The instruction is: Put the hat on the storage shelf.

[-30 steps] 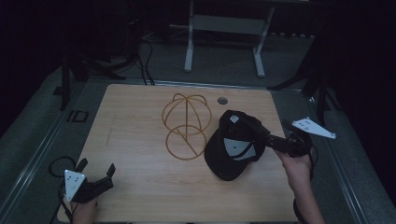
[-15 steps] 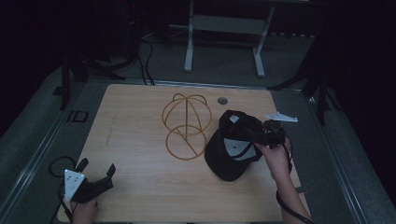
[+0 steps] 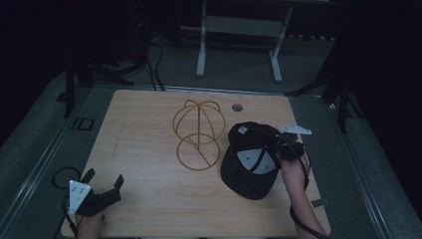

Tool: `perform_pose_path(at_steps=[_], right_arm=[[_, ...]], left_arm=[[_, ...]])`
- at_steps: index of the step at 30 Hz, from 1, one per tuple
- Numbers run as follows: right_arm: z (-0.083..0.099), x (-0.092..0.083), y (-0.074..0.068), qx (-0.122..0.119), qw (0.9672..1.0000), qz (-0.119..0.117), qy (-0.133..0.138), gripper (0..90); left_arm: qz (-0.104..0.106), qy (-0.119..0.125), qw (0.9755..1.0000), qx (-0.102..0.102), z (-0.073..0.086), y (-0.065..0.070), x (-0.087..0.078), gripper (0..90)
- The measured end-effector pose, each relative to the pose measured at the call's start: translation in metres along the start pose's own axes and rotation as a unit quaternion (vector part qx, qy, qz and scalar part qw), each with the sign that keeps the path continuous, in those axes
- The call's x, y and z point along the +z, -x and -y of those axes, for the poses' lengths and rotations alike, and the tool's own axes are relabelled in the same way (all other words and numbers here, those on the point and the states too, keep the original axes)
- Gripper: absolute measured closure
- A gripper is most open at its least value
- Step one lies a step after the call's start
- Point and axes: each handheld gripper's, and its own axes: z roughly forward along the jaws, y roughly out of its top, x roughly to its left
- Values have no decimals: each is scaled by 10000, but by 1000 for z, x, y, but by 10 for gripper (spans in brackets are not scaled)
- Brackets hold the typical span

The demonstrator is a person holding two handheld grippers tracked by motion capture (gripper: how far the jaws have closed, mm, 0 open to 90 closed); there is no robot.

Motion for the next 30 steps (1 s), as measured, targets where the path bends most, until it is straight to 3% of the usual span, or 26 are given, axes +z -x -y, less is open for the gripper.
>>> perform_pose_path(at_steps=[5,9,12,14,18,21,24,30], right_arm=[[-5,-7,1,147,9997,-112,183,897],[-13,-19,2,179,9990,-166,367,897],[-20,-28,4,217,9983,-185,506,897],[-25,-36,5,192,9979,-181,595,897],[-33,-52,6,141,9966,-268,761,897],[-38,-63,4,31,9958,-237,883,897],[-40,-71,3,-17,9950,-223,972,897],[-40,-84,2,-36,9932,-331,1117,897]], left_arm=[[-32,9,9999,121,0,2,0,5],[76,-41,10000,19,-2,4,0,6],[151,-336,9991,-204,-9,8,-2,6],[197,-431,9987,-167,-14,14,-3,5],[583,-486,9968,246,-22,30,-5,5],[940,-521,9940,195,-24,41,-2,5],[1192,-531,9914,115,-27,51,0,6],[1629,-458,9855,138,-36,75,3,26]])
